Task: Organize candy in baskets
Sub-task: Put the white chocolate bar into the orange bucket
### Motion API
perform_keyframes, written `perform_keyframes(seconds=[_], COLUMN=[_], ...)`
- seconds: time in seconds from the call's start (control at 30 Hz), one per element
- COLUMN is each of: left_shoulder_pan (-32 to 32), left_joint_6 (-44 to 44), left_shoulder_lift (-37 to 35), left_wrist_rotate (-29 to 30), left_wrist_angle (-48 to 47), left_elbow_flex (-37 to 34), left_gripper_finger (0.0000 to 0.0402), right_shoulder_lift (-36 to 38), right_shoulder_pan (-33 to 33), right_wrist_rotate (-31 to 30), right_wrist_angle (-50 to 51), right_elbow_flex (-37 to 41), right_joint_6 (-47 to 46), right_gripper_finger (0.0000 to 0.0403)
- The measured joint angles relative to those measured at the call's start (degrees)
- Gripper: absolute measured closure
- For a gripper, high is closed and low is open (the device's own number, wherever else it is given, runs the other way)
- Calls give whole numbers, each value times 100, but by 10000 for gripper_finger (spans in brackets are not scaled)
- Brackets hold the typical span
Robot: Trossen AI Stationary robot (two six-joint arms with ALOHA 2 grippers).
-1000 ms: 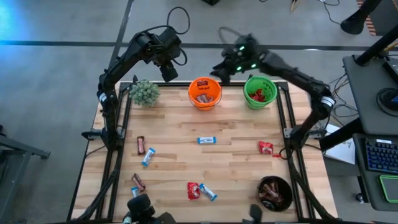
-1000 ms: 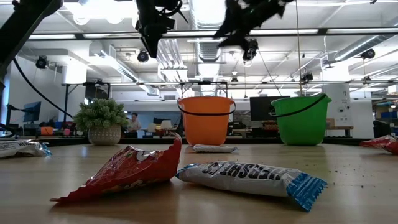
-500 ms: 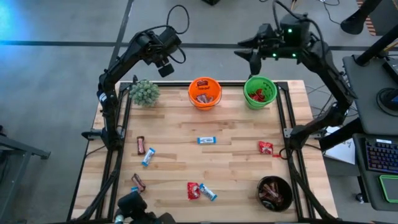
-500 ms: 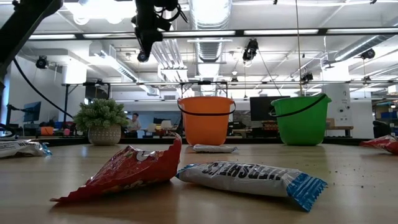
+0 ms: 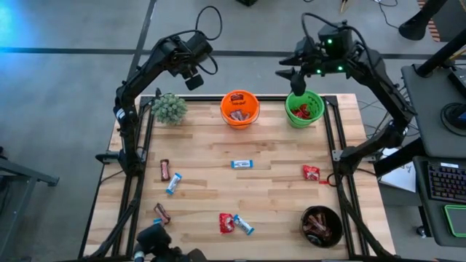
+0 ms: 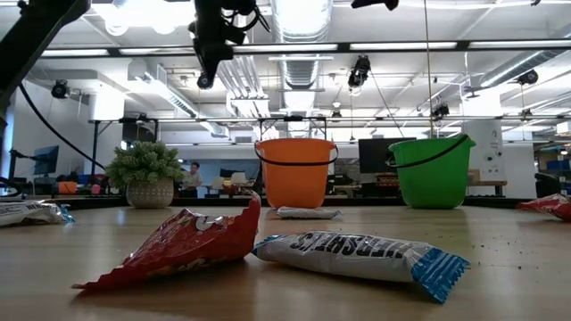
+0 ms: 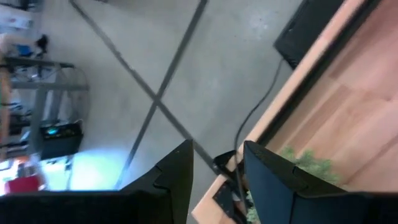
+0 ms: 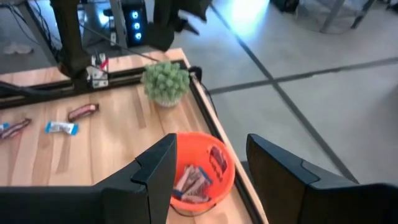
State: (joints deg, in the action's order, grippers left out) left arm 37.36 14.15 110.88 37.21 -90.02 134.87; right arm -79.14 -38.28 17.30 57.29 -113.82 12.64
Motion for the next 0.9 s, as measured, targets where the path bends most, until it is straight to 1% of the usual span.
perform_keyframes(seconds=[0.07, 0.27, 0.43, 0.57, 0.67, 0.7, 0.73, 0.77, 0.9], left_shoulder_pan=[-7, -9, -4, 15, 48, 75, 101, 136, 311], left_joint_6=[-28, -220, 101, 180, 176, 181, 178, 139, -391], left_shoulder_lift=[-2, -3, -3, -5, 1, 1, 1, 1, -3], left_wrist_rotate=[228, 236, 241, 293, 614, 633, 527, 252, -1398], left_wrist_angle=[0, 0, 0, 0, 0, 1, -1, 2, 0], left_elbow_flex=[-17, -24, -37, -68, -119, -127, -129, -129, -131], left_gripper_finger=[278, 278, 278, 278, 278, 278, 278, 278, 278], right_shoulder_lift=[-16, -14, -3, -3, -2, -3, -3, 0, 5], right_shoulder_pan=[0, -2, 0, 0, 0, 0, 0, 0, 0], right_wrist_rotate=[-66, -146, -145, -146, -144, -145, -144, -145, -146], right_wrist_angle=[32, -50, -101, -109, -245, -304, -345, -369, -392], right_elbow_flex=[12, 9, -3, -7, -7, -7, -7, -7, -46], right_joint_6=[-2, 0, -9, -21, -144, -228, -263, -279, -229], right_gripper_finger=[218, 218, 218, 218, 218, 218, 218, 218, 218])
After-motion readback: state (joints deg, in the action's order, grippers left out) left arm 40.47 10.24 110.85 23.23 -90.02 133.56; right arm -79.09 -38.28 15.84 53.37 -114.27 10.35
